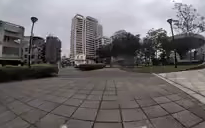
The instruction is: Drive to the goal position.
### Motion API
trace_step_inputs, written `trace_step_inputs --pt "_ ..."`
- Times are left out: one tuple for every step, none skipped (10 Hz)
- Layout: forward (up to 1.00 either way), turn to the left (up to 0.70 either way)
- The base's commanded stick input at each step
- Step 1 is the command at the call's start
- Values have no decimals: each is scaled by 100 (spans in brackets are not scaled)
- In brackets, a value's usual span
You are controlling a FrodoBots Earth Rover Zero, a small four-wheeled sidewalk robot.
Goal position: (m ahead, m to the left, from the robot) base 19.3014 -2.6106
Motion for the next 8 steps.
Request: trace_step_inputs --pt "70 0" --pt "70 0" --pt "70 0" --pt "70 0" --pt "70 0" --pt "70 0" --pt "70 0" --pt "70 0"
